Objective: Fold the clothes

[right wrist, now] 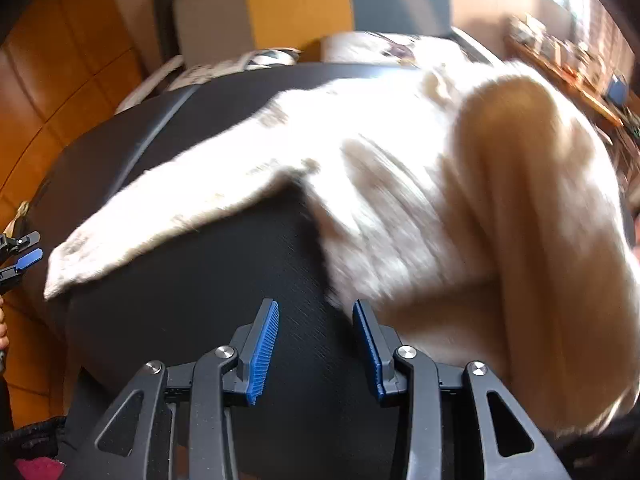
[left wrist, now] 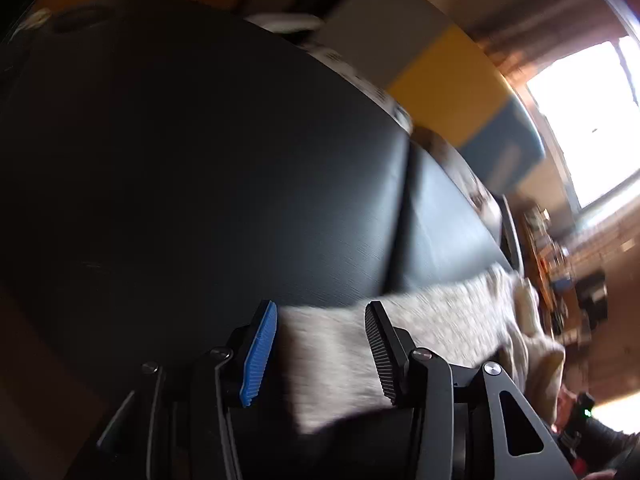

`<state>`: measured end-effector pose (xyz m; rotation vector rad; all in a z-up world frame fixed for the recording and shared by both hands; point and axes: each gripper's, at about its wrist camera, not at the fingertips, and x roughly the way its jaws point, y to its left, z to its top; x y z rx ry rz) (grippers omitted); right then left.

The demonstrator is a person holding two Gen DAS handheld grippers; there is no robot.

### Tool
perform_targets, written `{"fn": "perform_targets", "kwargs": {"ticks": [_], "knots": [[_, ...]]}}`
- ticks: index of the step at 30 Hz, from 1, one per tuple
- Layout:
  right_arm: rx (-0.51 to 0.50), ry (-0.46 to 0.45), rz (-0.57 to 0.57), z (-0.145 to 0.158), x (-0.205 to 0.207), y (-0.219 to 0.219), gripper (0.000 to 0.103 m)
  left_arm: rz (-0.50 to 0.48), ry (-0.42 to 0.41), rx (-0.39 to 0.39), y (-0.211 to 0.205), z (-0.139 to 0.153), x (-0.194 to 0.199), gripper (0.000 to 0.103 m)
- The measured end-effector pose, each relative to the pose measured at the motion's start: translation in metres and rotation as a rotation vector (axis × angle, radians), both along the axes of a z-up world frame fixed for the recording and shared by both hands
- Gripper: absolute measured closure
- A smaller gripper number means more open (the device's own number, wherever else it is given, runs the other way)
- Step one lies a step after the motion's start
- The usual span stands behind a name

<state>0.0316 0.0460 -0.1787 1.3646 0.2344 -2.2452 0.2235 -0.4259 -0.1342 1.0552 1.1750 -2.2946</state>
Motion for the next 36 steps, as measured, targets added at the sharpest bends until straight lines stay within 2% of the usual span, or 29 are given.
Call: {"fn": "perform_targets", "kwargs": {"ticks": [4,7,11,15,17,18,19,20,25,27,29,31,36], "knots": [[0.016,-0.007,0.04,-0.002,-0.009,-0.019,0.064,0.091,-0.022,0.037,-0.026,-0.01,0.026,0.051],[0.033,-0.021,0.025,-0.005,-0.018,-0.028,0.064,0.058,-0.012,0.065,-0.021,-0.017,0.022,0.051],[0.043,-0.02,0.013,-0.005,-0.032,-0.04,0.064,-0.023,-0.028,0.068,-0.001,-0.024,-0.01,0.049],[0.062,0.007,0.002,0.002,-0.053,-0.047,0.064,-0.072,-0.059,-0.011,0.02,-0.024,-0.041,0.04],[0.067,0.032,-0.005,0.009,-0.069,-0.048,0.064,-0.107,-0.066,-0.045,0.03,-0.022,-0.051,0.04],[0.078,0.04,-0.011,0.01,-0.077,-0.048,0.064,-0.112,-0.071,-0.078,0.035,-0.021,-0.054,0.046],[0.094,0.045,-0.019,0.01,-0.086,-0.05,0.064,-0.122,-0.089,-0.12,0.041,-0.021,-0.058,0.072],[0.108,0.047,-0.022,0.01,-0.093,-0.051,0.064,-0.128,-0.109,-0.154,0.046,-0.022,-0.062,0.082],[0.179,0.032,0.01,-0.006,-0.128,-0.065,0.063,-0.102,-0.086,-0.131,0.044,-0.025,-0.064,0.087],[0.139,-0.015,0.021,-0.014,-0.142,-0.071,0.063,-0.101,-0.082,-0.125,0.043,-0.026,-0.066,0.088],[0.169,-0.091,0.024,-0.033,-0.155,-0.083,0.063,-0.094,-0.084,-0.135,0.04,-0.026,-0.067,0.088],[0.165,-0.082,0.022,-0.037,-0.157,-0.097,0.06,-0.082,-0.086,-0.147,0.036,-0.026,-0.071,0.088],[0.171,-0.077,-0.006,-0.039,-0.162,-0.137,0.06,-0.012,-0.116,-0.188,0.008,-0.023,-0.084,0.089]]}}
